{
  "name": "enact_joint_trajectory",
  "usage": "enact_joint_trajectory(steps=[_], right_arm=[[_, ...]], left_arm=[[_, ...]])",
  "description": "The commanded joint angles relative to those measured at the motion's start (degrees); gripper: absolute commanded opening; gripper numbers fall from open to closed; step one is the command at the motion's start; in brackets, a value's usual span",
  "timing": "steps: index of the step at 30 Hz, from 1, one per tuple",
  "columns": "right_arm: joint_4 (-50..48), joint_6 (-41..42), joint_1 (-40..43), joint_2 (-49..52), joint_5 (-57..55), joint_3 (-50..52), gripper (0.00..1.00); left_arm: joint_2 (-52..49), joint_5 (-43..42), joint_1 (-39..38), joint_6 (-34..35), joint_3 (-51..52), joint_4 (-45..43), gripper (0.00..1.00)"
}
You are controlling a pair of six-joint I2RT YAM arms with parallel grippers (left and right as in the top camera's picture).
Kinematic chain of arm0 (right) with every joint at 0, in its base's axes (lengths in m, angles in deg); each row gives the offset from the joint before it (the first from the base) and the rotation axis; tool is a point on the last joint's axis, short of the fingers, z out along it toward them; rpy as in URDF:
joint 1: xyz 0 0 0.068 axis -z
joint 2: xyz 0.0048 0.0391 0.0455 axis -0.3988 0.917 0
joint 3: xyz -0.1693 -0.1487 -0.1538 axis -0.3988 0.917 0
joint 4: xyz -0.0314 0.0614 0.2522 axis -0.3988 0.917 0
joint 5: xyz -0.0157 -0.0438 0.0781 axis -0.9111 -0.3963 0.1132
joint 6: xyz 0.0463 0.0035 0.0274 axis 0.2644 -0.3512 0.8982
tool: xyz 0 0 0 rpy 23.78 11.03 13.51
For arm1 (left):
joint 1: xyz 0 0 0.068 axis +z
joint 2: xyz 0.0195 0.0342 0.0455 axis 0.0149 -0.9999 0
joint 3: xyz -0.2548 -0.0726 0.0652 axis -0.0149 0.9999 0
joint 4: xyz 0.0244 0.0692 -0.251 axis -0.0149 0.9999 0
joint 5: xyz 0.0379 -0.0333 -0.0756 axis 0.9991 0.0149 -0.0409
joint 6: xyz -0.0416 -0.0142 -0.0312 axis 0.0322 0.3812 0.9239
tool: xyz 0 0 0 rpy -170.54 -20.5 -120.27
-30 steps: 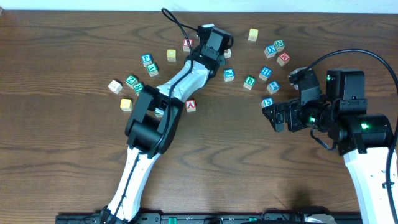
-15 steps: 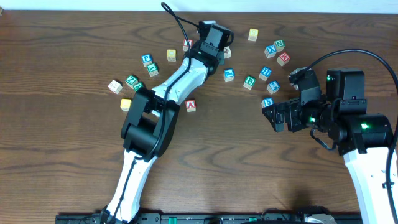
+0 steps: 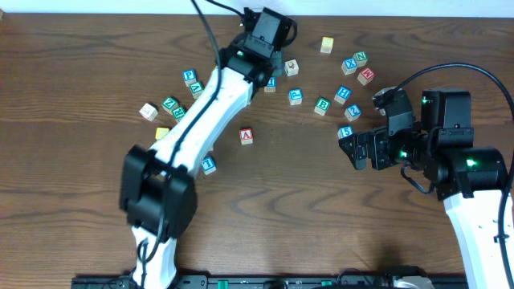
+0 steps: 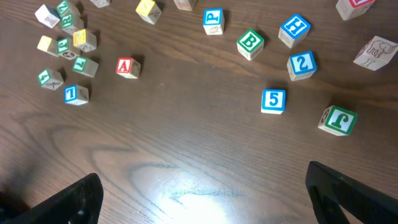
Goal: Spell out AI2
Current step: 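Carry the red I block down beside the red A block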
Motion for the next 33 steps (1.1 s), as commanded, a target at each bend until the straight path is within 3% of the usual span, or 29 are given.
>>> enact_joint_trajectory(steps=[1,7,13,26,33], right_arm=[[-0.17,-0.76,0.24,-0.07,0.52,-1.07,0.99],[-0.17,-0.76,0.24,-0.07,0.50,-1.07,0.99],[-0.59,-0.76,0.24,-0.07,0.50,-1.07,0.99],[-0.59,-0.76,0.24,-0.07,0.50,-1.07,0.99],[-0.59,-0.76,0.24,-0.07,0.52,-1.07,0.99]], left_arm=[[1.33,0.55,-1.44,5.18,-1.05,5.64,0.26],[1.20,-0.15,-3.50,14.69,1.42,14.05,0.26],[1.20,-5.14,-5.27,17.59,6.62,14.12,0.26],[1.20,-5.51,-5.88,21.66,19.76,1.31,0.26],[1.18,-5.49,-5.88,22.71,21.33,0.50,0.26]])
